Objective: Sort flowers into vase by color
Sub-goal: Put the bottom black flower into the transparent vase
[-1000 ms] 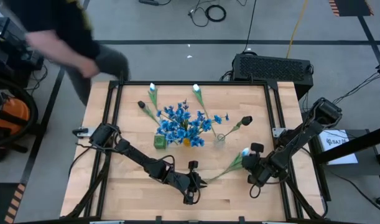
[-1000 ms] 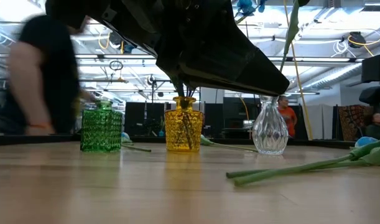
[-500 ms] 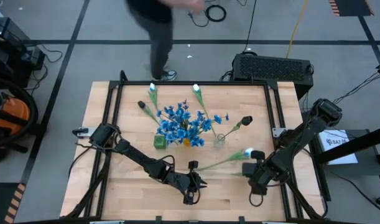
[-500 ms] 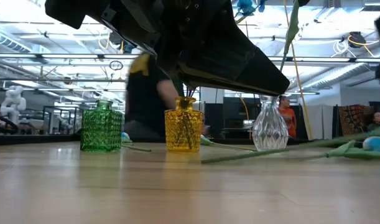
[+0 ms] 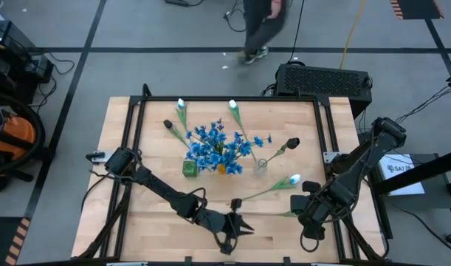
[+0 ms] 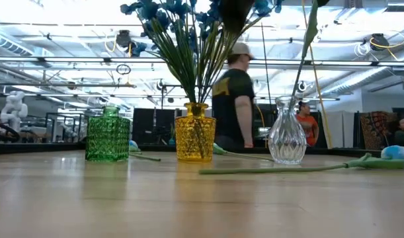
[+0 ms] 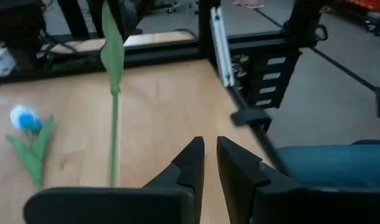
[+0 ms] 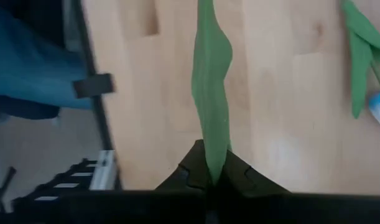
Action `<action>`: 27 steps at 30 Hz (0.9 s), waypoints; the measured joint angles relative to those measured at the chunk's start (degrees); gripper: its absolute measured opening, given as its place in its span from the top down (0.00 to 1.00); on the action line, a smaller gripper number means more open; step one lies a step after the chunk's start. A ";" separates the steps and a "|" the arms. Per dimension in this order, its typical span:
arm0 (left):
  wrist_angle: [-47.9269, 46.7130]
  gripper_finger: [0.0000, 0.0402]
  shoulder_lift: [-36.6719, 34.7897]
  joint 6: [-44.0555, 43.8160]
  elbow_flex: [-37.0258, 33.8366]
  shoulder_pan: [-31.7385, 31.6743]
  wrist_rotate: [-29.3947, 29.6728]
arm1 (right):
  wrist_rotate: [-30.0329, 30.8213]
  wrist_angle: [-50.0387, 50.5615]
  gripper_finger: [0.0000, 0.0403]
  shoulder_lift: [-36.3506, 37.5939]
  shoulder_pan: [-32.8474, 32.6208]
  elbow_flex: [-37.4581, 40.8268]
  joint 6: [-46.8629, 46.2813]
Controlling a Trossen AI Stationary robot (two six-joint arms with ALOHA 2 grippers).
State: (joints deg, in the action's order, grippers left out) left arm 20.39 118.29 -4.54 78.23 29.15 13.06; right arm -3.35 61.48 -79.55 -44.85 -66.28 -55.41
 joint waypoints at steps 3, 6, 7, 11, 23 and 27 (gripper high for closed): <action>-7.06 0.82 -0.03 2.08 5.05 -0.09 0.50 | -0.69 0.02 1.00 0.00 -0.03 -1.99 -0.81; -8.84 0.73 -0.06 5.38 8.32 -0.13 2.04 | -1.54 0.14 1.00 0.00 -0.04 -2.98 -2.45; -8.62 0.70 -0.17 6.66 8.66 -0.09 2.14 | -1.52 0.16 1.00 0.00 -0.03 -3.12 -2.90; -10.06 0.56 -0.11 8.54 8.69 -1.14 4.03 | -1.32 0.14 1.00 -0.08 -0.03 -3.17 -3.71; -11.56 0.38 4.39 5.88 8.66 -3.99 0.16 | -1.03 -0.26 1.00 -2.82 -0.03 -3.17 -4.41; -14.06 0.40 4.49 5.36 8.61 -4.47 0.32 | 0.16 -1.33 1.00 -2.97 -0.03 -3.17 -4.41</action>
State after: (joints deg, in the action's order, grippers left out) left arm 6.33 122.78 0.82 86.85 24.68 13.38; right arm -3.18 60.15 -82.52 -44.88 -69.45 -59.81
